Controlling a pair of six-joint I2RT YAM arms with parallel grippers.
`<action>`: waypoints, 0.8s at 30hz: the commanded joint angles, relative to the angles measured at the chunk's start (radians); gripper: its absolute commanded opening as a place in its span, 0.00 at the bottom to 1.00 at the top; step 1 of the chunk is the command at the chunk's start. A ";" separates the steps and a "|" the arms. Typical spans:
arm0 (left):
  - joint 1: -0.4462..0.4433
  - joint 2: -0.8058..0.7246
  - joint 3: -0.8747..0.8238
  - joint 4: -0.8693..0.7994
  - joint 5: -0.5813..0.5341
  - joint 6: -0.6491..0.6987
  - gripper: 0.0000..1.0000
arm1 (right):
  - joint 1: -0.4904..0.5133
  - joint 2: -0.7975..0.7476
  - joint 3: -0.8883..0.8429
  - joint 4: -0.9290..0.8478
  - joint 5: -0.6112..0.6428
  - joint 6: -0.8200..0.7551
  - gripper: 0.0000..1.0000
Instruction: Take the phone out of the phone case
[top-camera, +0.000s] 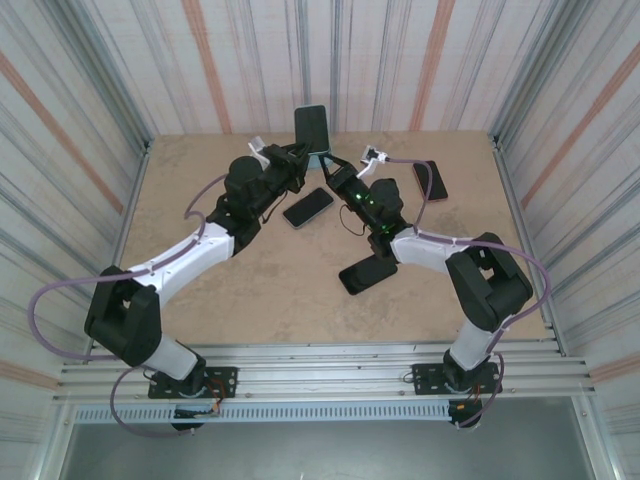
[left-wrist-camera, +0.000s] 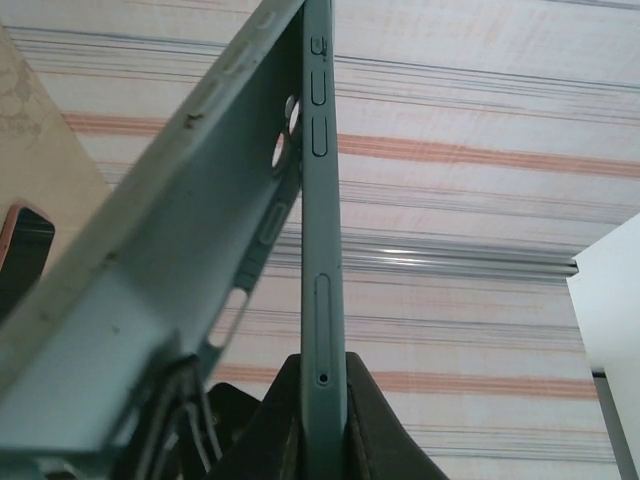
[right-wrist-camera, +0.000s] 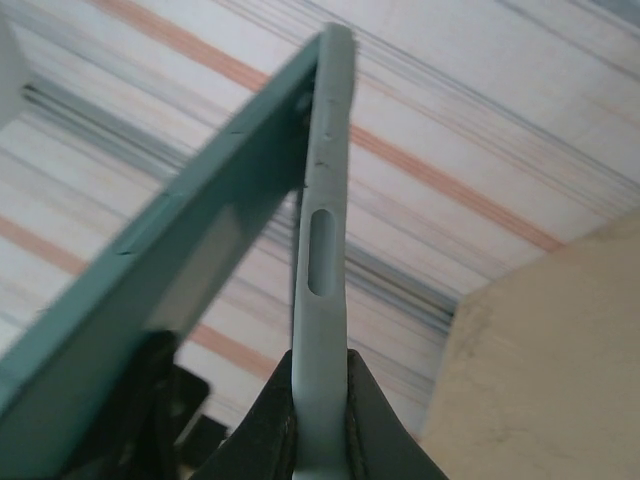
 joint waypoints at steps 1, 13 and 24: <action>-0.007 -0.051 0.041 0.038 0.034 0.053 0.00 | 0.026 -0.022 0.053 -0.137 0.063 -0.063 0.00; 0.152 -0.099 -0.013 -0.042 0.241 0.208 0.00 | 0.026 -0.005 0.071 -0.271 0.105 -0.083 0.00; 0.410 -0.076 -0.243 0.107 0.460 0.316 0.00 | 0.055 0.043 0.106 -0.386 0.135 -0.038 0.00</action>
